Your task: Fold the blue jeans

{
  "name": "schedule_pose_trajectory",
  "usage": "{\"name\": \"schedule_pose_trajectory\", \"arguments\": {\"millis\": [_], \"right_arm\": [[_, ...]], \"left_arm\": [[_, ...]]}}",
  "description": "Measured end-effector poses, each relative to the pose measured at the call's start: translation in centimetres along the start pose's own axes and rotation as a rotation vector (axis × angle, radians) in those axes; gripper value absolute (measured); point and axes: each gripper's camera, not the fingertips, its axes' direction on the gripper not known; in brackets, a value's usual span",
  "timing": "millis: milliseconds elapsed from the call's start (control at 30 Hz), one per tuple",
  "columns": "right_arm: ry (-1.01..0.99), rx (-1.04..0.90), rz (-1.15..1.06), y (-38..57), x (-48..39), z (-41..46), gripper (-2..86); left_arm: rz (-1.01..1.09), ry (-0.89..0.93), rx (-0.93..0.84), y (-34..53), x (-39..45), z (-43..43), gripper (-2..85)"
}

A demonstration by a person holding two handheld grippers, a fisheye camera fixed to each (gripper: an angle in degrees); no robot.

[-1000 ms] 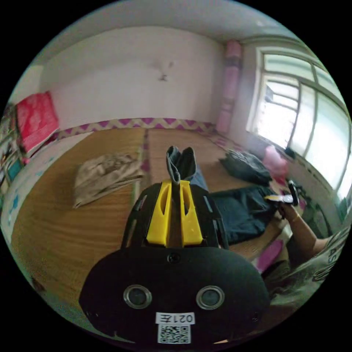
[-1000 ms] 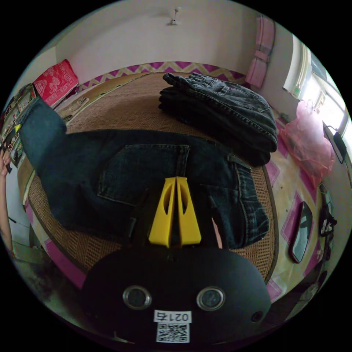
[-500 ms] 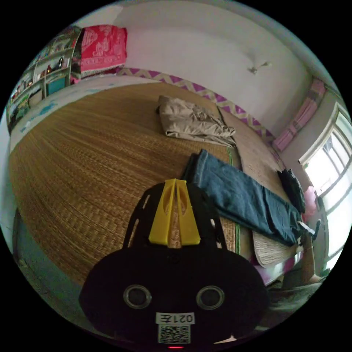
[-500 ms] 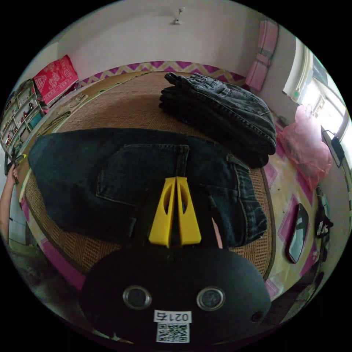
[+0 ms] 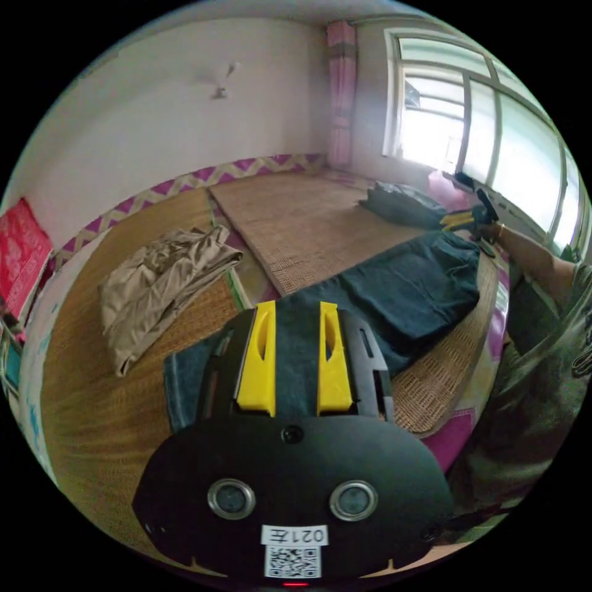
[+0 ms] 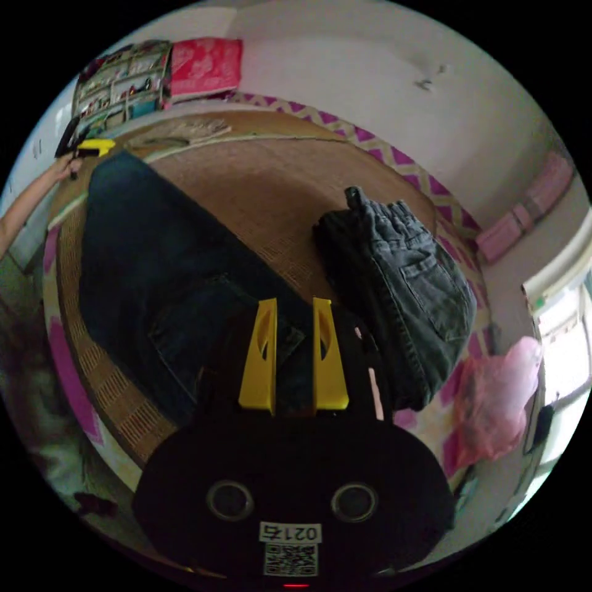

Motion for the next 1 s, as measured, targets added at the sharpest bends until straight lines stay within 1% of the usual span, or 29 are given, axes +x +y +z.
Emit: {"name": "schedule_pose_trajectory", "arguments": {"millis": [67, 133, 167, 200, 267, 333, 400, 467, 500, 600, 633, 800, 900, 967, 1000], "right_arm": [[-0.003, -0.116, -0.088, -1.9, -0.1, 2.8, 9.4], [-0.012, -0.189, -0.121, -2.5, 0.3, 4.7, 9.2], [-0.052, -0.218, -0.132, -2.7, 0.8, 5.4, 8.9], [-0.088, -0.215, -0.129, -2.7, 1.0, 5.5, 8.3], [-0.224, -0.215, -0.12, -3.0, 2.0, 5.3, 6.7], [-0.25, -0.201, -0.143, -2.9, 1.7, 4.8, 6.0], [-0.264, -0.189, -0.145, -2.9, 1.4, 4.3, 4.4], [-0.241, -0.173, -0.167, -3.0, 0.5, 3.3, 0.7], [-0.231, -0.168, -0.17, -3.0, 0.3, 3.0, 0.4], [-0.205, -0.132, -0.184, -2.9, -0.9, 1.1, -0.7], [-0.205, -0.115, -0.193, -2.9, -1.4, 0.2, -0.8], [-0.199, -0.032, -0.19, -2.8, -2.6, -5.7, -1.0], [-0.197, 0.059, -0.205, -1.9, -4.0, -12.2, -1.0], [-0.204, 0.163, -0.228, 0.1, -5.9, -19.5, -0.9], [-0.208, 0.193, -0.234, 0.8, -6.5, -21.6, -0.9]], "left_arm": [[0.075, -0.005, -0.094, -2.0, 0.5, 3.4, 11.1], [0.127, 0.005, -0.157, -3.0, 1.0, 5.3, 11.5], [0.159, 0.008, -0.198, -3.5, 1.3, 6.4, 11.7], [0.174, 0.006, -0.217, -3.7, 1.4, 6.9, 11.8], [0.213, 0.0, -0.28, -4.0, 1.5, 8.3, 12.2], [0.22, 0.007, -0.302, -4.1, 1.2, 8.9, 12.5], [0.217, 0.015, -0.322, -4.1, 1.0, 9.4, 12.9], [0.204, 0.025, -0.329, -4.2, 0.9, 9.8, 12.3], [0.2, 0.028, -0.331, -4.2, 0.9, 9.9, 11.7], [0.226, 0.019, -0.333, -4.0, 1.5, 9.7, 4.7], [0.247, -0.008, -0.326, -3.9, 2.0, 9.2, 0.7], [0.285, -0.048, -0.189, -3.2, 3.8, 4.3, -0.8], [0.299, -0.055, -0.049, -2.2, 5.6, -2.0, -0.9], [0.31, -0.043, 0.074, -0.1, 7.6, -8.6, -1.0], [0.313, -0.038, 0.104, 0.7, 8.2, -10.4, -1.0]]}}
